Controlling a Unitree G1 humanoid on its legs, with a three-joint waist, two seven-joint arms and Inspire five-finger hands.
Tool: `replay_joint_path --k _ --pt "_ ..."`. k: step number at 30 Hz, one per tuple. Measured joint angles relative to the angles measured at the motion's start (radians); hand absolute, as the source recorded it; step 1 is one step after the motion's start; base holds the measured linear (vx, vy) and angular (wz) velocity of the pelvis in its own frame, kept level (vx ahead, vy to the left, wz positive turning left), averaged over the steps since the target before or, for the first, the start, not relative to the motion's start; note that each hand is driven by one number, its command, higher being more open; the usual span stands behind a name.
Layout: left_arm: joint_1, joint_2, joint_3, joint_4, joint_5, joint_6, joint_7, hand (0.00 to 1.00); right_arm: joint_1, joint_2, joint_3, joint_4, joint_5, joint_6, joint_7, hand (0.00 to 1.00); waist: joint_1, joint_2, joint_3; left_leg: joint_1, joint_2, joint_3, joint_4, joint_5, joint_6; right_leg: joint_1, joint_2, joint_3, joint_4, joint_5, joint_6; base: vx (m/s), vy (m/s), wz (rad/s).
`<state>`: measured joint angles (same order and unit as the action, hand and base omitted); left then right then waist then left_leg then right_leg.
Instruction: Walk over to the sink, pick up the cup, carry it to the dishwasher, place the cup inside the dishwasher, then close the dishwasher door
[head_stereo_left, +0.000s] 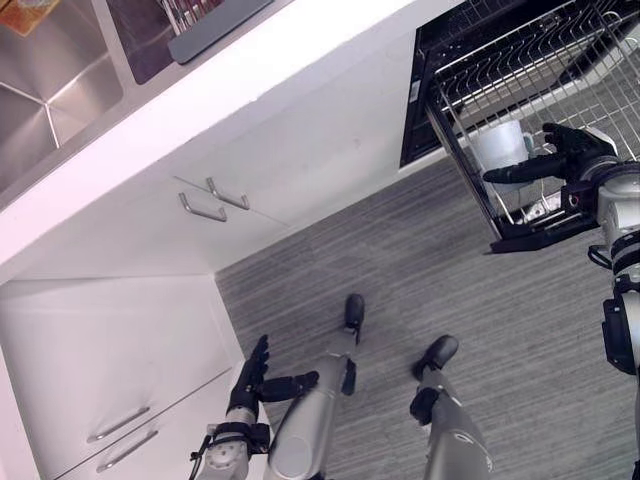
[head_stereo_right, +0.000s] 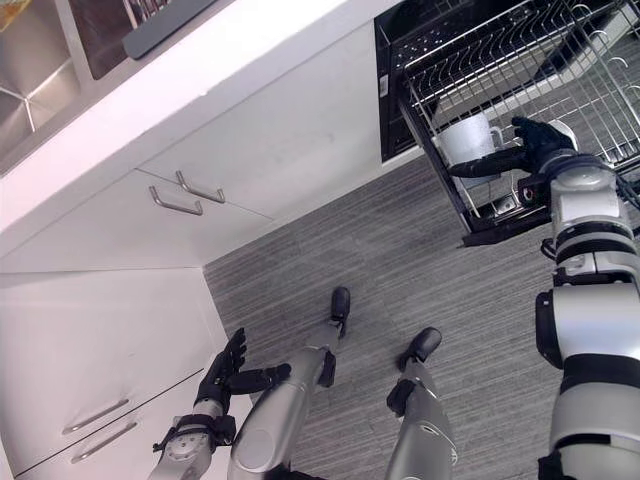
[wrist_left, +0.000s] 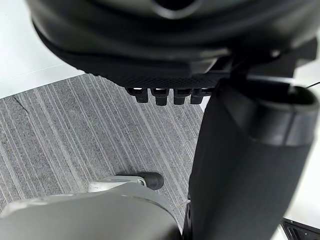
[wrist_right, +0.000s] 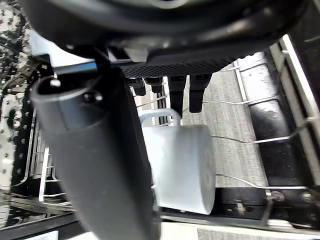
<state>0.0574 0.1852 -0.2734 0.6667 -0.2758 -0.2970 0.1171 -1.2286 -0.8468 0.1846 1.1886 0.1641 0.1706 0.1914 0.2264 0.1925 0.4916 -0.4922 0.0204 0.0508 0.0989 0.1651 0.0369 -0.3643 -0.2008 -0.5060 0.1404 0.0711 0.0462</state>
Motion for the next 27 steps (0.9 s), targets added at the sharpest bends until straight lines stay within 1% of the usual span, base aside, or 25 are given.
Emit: replay_joint_path --k 5,7,8,10,11,13,15,16,17,19,20,21,23,24,25,26,27 --pt "0.0 -0.005 0.011 -0.006 0.002 0.01 -0.01 1.0 -0.027 -0.025 -0.007 -0.032 0.042 0.0 0.016 1.0 -0.008 -0.003 0.001 0.048 0.001 0.0 -0.014 0.001 -0.001 0.046 0.003 -0.001 -0.006 -0.002 0.001 0.0 0.0 0.0" --pt "0.001 -0.005 0.021 -0.007 0.003 0.03 -0.015 1.0 -0.024 -0.027 -0.028 -0.08 0.116 0.004 0.041 1.0 -0.025 -0.011 0.004 0.084 0.002 0.001 -0.036 0.006 -0.003 0.074 0.008 -0.002 -0.019 -0.002 0.001 0.0 -0.007 -0.02" --pt "0.001 -0.006 0.027 -0.007 0.005 0.035 -0.018 1.0 -0.021 -0.028 -0.031 -0.097 0.129 0.004 0.047 1.0 -0.029 -0.015 0.005 0.092 0.002 0.003 -0.042 0.008 -0.004 0.079 0.009 0.0 -0.021 -0.002 0.001 0.01 -0.019 -0.06" --pt "0.005 -0.006 0.053 -0.009 0.025 0.053 -0.034 1.0 0.025 -0.026 -0.068 -0.185 0.162 0.004 0.058 1.0 -0.047 -0.036 0.007 0.132 0.006 0.011 -0.069 0.016 -0.008 0.11 0.015 0.001 -0.031 -0.002 0.001 0.03 -0.034 -0.07" --pt "0.007 -0.006 0.061 -0.01 0.027 0.058 -0.035 1.0 0.039 -0.026 -0.073 -0.206 0.17 0.004 0.061 1.0 -0.05 -0.044 0.008 0.143 0.007 0.014 -0.075 0.016 -0.009 0.119 0.018 0.004 -0.035 -0.001 0.001 0.04 -0.033 -0.12" --pt "0.01 -0.005 0.094 -0.009 0.044 0.073 -0.041 1.0 0.105 -0.018 -0.119 -0.272 0.17 0.004 0.073 1.0 -0.056 -0.074 0.004 0.179 0.012 0.022 -0.097 0.02 -0.014 0.143 0.024 0.01 -0.046 -0.001 0.001 0.05 -0.036 -0.13" --pt "0.019 -0.004 0.116 -0.009 0.044 0.075 -0.042 1.0 0.168 0.002 -0.173 -0.332 0.17 0.003 0.076 1.0 -0.071 -0.098 0.001 0.218 0.014 0.029 -0.122 0.024 -0.018 0.171 0.03 0.014 -0.058 -0.002 0.001 0.06 -0.042 -0.1" --pt "0.024 -0.004 0.122 -0.008 0.044 0.075 -0.041 1.0 0.19 0.012 -0.192 -0.356 0.171 0.001 0.074 1.0 -0.077 -0.104 -0.001 0.23 0.014 0.031 -0.135 0.026 -0.021 0.179 0.031 0.015 -0.061 -0.002 0.001 0.07 -0.038 -0.15" --pt "0.041 -0.004 0.143 -0.002 0.044 0.074 -0.039 1.0 0.277 0.047 -0.268 -0.451 0.188 -0.001 0.066 1.0 -0.09 -0.121 -0.011 0.268 0.014 0.041 -0.171 0.033 -0.026 0.2 0.035 0.024 -0.073 -0.003 0.003 0.06 -0.033 -0.13" --pt "0.059 -0.003 0.163 0.0 0.044 0.072 -0.033 1.0 0.352 0.089 -0.333 -0.543 0.212 -0.008 0.052 1.0 -0.107 -0.133 -0.018 0.288 0.014 0.041 -0.186 0.037 -0.025 0.216 0.037 0.023 -0.079 -0.007 0.008 0.08 -0.039 -0.05" --pt "0.082 -0.005 0.189 0.011 0.045 0.066 -0.01 1.0 0.499 0.172 -0.444 -0.705 0.269 -0.042 0.023 1.0 -0.124 -0.153 -0.038 0.303 0.013 0.041 -0.186 0.033 -0.026 0.236 0.038 0.02 -0.091 -0.009 0.012 0.1 -0.044 0.04" --pt "0.089 -0.006 0.197 0.017 0.045 0.065 0.003 1.0 0.555 0.207 -0.48 -0.766 0.285 -0.059 0.016 1.0 -0.13 -0.159 -0.05 0.304 0.012 0.039 -0.186 0.031 -0.028 0.24 0.038 0.017 -0.093 -0.01 0.013 0.14 -0.052 0.05" --pt "0.114 -0.027 0.239 0.02 0.06 0.065 0.042 1.0 0.722 0.336 -0.573 -0.936 0.327 -0.126 -0.009 1.0 -0.137 -0.172 -0.079 0.318 0.01 0.037 -0.186 0.022 -0.031 0.258 0.038 0.012 -0.098 -0.016 0.019 0.13 -0.041 0.1" --pt "0.144 -0.06 0.293 0.019 0.061 0.064 0.078 1.0 0.861 0.469 -0.619 -1.064 0.329 -0.203 -0.012 1.0 -0.151 -0.179 -0.108 0.335 0.005 0.024 -0.185 0.012 -0.033 0.287 0.035 -0.004 -0.107 -0.025 0.026 0.15 -0.038 0.26" --pt "0.182 -0.094 0.346 0.016 0.061 0.061 0.106 1.0 0.993 0.598 -0.628 -1.182 0.32 -0.264 -0.01 1.0 -0.171 -0.18 -0.138 0.349 -0.002 0.016 -0.171 -0.012 -0.036 0.315 0.027 -0.019 -0.107 -0.037 0.034 0.15 -0.027 0.25" --pt "0.199 -0.107 0.366 0.016 0.06 0.058 0.113 1.0 1.051 0.654 -0.625 -1.234 0.311 -0.289 -0.004 1.0 -0.173 -0.18 -0.149 0.347 -0.005 0.017 -0.141 -0.041 -0.037 0.327 0.022 -0.019 -0.105 -0.043 0.038 0.13 0.011 0.09" --pt "0.225 -0.13 0.404 0.02 0.059 0.052 0.12 1.0 1.139 0.727 -0.608 -1.312 0.291 -0.335 0.017 1.0 -0.176 -0.175 -0.154 0.328 0.0 0.051 -0.032 -0.118 -0.025 0.364 0.011 -0.02 -0.1 -0.053 0.044 0.08 0.046 0.08"
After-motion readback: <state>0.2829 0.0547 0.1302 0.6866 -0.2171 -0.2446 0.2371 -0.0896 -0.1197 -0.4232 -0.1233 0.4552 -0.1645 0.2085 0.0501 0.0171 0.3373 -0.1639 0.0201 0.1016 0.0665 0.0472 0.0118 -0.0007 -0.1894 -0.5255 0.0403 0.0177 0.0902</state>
